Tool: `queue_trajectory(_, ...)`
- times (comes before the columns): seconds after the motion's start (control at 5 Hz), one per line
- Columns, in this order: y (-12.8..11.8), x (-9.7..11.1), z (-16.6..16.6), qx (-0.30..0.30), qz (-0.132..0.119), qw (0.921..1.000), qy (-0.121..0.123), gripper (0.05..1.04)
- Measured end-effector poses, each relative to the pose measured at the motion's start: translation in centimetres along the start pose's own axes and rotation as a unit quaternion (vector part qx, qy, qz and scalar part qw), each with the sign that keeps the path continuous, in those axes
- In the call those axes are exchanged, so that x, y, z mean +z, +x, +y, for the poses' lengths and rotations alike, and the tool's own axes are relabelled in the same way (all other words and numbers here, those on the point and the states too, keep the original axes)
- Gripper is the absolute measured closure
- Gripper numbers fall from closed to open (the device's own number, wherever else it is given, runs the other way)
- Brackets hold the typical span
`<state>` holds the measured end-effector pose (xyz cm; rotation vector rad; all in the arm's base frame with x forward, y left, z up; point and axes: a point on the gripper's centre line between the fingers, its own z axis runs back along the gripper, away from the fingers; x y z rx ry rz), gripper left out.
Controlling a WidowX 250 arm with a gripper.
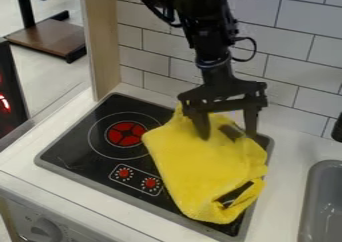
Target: Fold the cloth from bottom left to top right
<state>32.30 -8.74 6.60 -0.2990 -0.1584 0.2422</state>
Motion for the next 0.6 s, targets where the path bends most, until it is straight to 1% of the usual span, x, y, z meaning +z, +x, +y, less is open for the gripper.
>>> queue_trajectory(0.4,-0.5,4.5,-2.1,-0.023,-0.024,0.9987,-0.039,0.085)
queue_trajectory(0.6,-0.9,6.9,-2.7,-0.044,-0.043,0.9969,-0.049,0.085)
